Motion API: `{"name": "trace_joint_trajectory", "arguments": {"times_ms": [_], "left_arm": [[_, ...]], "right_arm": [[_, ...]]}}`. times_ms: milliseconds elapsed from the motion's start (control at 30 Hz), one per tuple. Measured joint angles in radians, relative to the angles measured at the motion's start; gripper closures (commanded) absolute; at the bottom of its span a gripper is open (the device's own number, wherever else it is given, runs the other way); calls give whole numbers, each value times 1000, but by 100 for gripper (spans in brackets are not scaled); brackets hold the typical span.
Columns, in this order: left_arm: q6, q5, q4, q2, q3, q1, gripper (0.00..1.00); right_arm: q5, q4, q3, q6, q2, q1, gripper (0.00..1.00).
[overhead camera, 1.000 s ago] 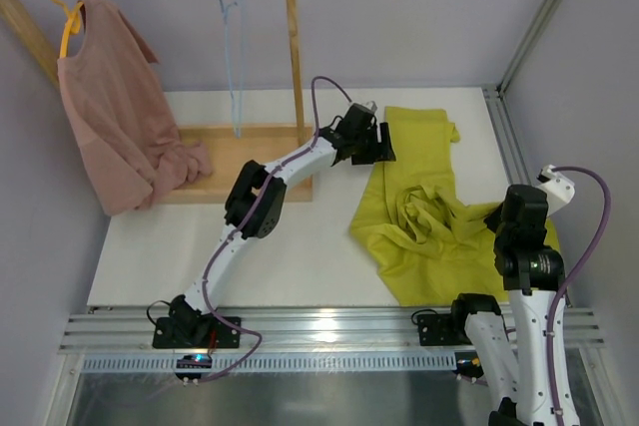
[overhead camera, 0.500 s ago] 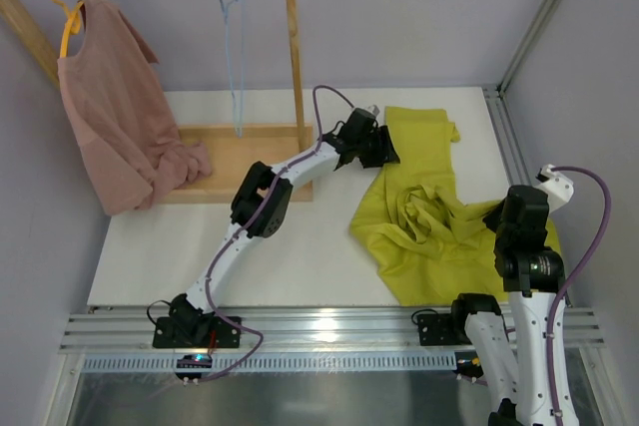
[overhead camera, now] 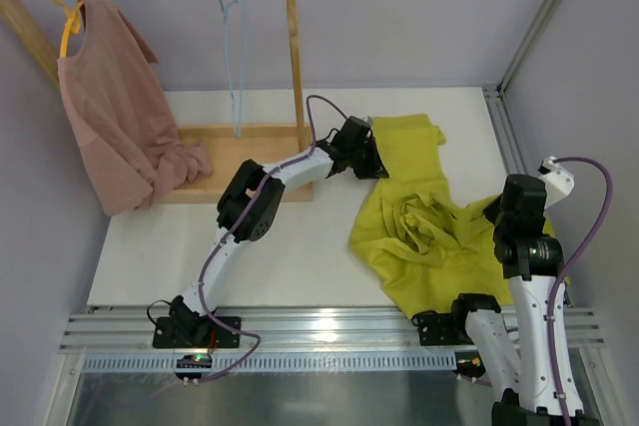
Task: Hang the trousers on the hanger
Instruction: Fold the trousers
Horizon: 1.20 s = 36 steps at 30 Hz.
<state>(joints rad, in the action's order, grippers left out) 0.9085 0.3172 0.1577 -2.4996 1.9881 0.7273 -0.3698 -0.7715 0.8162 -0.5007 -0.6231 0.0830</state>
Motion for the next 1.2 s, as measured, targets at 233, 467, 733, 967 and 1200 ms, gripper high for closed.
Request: {"name": "trace_joint_trajectory", "arguments": {"times_ms": [233,467,733,967,1200], "left_arm": [[-53,-192,183,435,-235,100,100],[-61,-328,300,814,-452,215,100],[-59,-580,556,1013,-628,220,100],[-40,-845,806,1246,-698,208,100],[-53,-896,900,1341,-793,33,100]], "right_arm": [[-133,6,92,-10,-92,0,96],[-215,9,174,-6,-111,0,96],[-230,3,232,6,-161,0,96],[-296,-32,243,39,-171,6,96],[-350,-52,278,61,-233,57,96]]}}
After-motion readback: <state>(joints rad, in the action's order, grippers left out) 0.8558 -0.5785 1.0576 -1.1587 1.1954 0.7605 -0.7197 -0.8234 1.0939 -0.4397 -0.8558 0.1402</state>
